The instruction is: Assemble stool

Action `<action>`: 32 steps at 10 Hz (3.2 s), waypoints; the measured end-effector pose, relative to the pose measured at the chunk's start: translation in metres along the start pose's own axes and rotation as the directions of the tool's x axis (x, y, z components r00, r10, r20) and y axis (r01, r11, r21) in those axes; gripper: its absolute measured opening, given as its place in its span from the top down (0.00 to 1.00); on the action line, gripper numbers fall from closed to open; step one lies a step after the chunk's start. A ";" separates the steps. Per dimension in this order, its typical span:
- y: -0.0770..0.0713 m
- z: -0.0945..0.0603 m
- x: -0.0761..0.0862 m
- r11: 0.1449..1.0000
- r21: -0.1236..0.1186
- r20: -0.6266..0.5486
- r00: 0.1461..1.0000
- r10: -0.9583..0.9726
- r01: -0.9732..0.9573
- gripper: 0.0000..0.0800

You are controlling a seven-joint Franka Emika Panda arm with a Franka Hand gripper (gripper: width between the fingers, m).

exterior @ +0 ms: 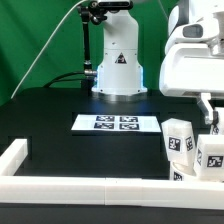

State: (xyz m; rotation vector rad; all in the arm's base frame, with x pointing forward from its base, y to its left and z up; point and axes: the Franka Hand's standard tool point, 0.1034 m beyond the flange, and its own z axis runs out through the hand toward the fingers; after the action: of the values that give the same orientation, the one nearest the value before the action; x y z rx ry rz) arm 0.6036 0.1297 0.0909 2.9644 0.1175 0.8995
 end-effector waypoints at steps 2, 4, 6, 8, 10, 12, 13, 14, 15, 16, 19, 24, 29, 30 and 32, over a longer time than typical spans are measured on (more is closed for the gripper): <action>0.000 0.000 -0.001 1.000 -0.001 0.002 1.000 0.000 0.000 0.58; 0.001 0.000 -0.002 1.000 -0.001 0.000 1.000 -0.001 0.001 0.58; 0.001 0.000 -0.002 1.000 -0.002 -0.005 1.000 -0.002 0.002 0.58; 0.001 0.000 -0.003 1.000 -0.003 -0.020 1.000 -0.005 0.005 0.58; 0.000 0.000 -0.003 1.000 -0.003 -0.023 1.000 -0.006 0.006 0.58; 0.000 0.000 -0.003 1.000 -0.002 -0.017 1.000 -0.005 0.005 0.49; -0.001 -0.004 0.002 1.000 0.003 -0.006 1.000 -0.001 0.001 0.27; -0.001 -0.007 0.006 1.000 0.006 -0.007 1.000 0.002 -0.002 0.27; -0.002 -0.009 0.007 1.000 0.008 -0.007 1.000 0.003 -0.003 0.21; -0.002 -0.009 0.008 1.000 0.009 -0.007 1.000 0.004 -0.003 0.19; 0.001 -0.019 0.016 0.999 0.023 0.078 0.996 0.034 -0.036 0.19; 0.003 -0.026 0.026 0.998 0.030 0.111 0.993 0.045 -0.048 0.19; 0.016 -0.029 0.013 0.982 -0.007 0.248 0.951 0.185 -0.190 0.19; 0.016 -0.035 0.011 0.965 -0.038 0.351 0.901 0.256 -0.259 0.19; 0.021 -0.037 0.014 0.958 -0.070 0.470 0.838 0.278 -0.278 0.19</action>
Offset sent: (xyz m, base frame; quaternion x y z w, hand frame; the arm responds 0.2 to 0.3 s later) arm -0.0088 -0.0039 -0.0056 -0.0088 0.0027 0.0001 1.0000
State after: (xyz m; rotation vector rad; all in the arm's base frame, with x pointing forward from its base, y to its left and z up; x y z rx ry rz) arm 0.5962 0.1110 0.1309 3.1469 -0.3399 0.1476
